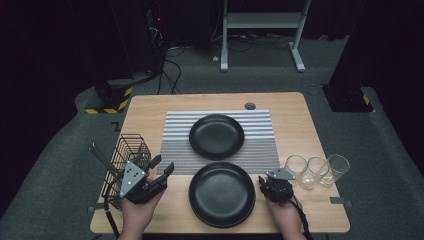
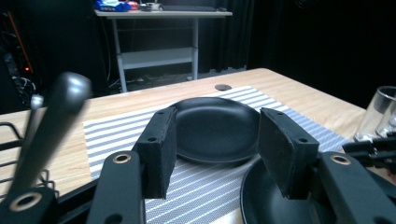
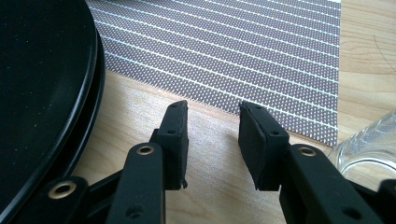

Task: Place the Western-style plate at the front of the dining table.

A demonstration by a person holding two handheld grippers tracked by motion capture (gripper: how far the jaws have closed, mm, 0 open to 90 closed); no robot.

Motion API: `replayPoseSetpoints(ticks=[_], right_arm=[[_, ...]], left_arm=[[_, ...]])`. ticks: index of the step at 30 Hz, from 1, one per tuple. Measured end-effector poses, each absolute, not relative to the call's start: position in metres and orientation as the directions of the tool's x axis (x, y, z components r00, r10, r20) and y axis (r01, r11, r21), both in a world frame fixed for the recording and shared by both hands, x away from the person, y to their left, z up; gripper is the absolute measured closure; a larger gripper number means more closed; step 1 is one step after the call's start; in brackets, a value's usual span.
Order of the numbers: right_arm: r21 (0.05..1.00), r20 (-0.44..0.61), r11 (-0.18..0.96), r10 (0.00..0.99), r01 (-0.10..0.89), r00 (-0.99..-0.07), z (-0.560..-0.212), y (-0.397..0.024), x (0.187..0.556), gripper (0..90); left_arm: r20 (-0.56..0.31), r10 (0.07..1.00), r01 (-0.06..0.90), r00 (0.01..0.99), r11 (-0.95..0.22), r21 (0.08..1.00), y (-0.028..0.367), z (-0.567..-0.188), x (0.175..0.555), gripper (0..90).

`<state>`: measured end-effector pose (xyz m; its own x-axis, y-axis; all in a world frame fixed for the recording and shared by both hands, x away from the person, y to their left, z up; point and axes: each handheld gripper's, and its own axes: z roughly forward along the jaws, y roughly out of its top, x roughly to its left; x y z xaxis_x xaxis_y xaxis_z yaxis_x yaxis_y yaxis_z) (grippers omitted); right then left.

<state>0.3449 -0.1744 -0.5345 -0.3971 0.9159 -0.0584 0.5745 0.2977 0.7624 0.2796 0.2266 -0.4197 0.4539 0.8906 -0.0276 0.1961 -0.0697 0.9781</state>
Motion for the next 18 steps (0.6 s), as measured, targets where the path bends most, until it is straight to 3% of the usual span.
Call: replayPoseSetpoints(ticks=[18], right_arm=[[0.762,-0.057,0.299,0.914,0.574,-0.401,-0.5345,-0.1745,0.3450,64.1]], left_arm=[[-0.025,0.892,0.195,0.452,-0.071,0.978,0.2299,-0.4123,0.2772,49.4]])
